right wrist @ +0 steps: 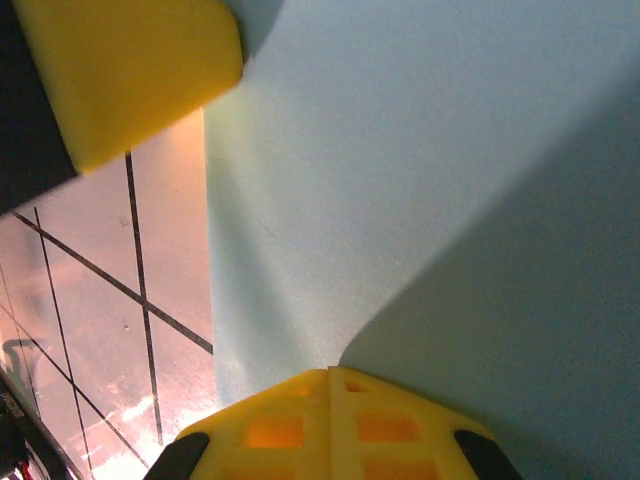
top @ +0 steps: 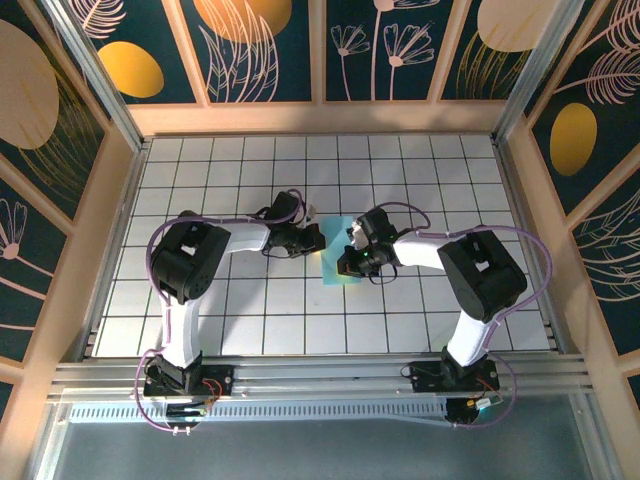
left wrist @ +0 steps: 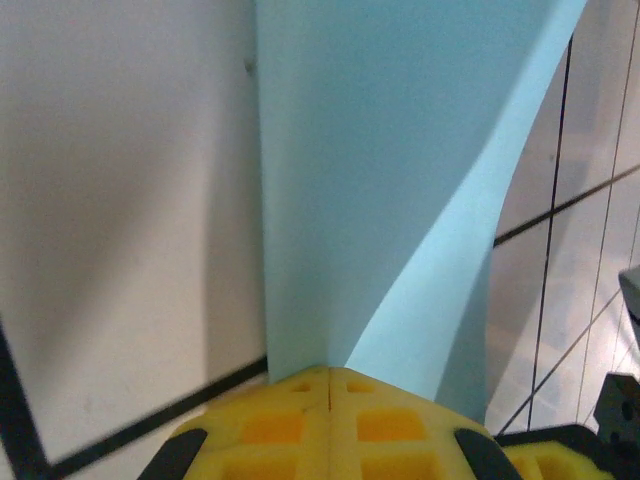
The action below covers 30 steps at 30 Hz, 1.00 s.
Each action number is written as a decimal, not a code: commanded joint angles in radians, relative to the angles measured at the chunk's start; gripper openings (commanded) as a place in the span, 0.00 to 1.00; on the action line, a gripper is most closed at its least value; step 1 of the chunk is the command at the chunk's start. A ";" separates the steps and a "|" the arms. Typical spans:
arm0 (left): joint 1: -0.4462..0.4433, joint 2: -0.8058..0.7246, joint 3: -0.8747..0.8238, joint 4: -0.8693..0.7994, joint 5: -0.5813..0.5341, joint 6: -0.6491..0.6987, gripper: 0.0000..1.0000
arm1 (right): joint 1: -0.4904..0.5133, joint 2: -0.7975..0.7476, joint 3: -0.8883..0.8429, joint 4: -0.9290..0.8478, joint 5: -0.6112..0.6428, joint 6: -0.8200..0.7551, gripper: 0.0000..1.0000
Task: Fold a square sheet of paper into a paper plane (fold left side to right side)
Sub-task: First fold the square sheet of paper in half at the center of the table.
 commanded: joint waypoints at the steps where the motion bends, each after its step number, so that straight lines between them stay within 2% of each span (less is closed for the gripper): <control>1: 0.042 0.054 0.048 -0.037 -0.090 0.042 0.00 | 0.001 0.065 -0.040 -0.115 0.122 -0.028 0.00; 13: 0.093 0.094 0.113 -0.058 -0.097 0.069 0.00 | 0.000 0.062 -0.049 -0.113 0.117 -0.026 0.00; 21: 0.093 -0.020 0.008 0.012 -0.065 0.069 0.00 | 0.000 0.062 -0.040 -0.111 0.113 -0.026 0.00; 26: 0.061 -0.094 -0.083 0.093 0.006 0.040 0.00 | 0.000 0.068 -0.039 -0.107 0.109 -0.024 0.00; 30: 0.015 -0.076 -0.075 0.134 0.050 0.018 0.00 | 0.000 0.076 -0.039 -0.105 0.105 -0.023 0.00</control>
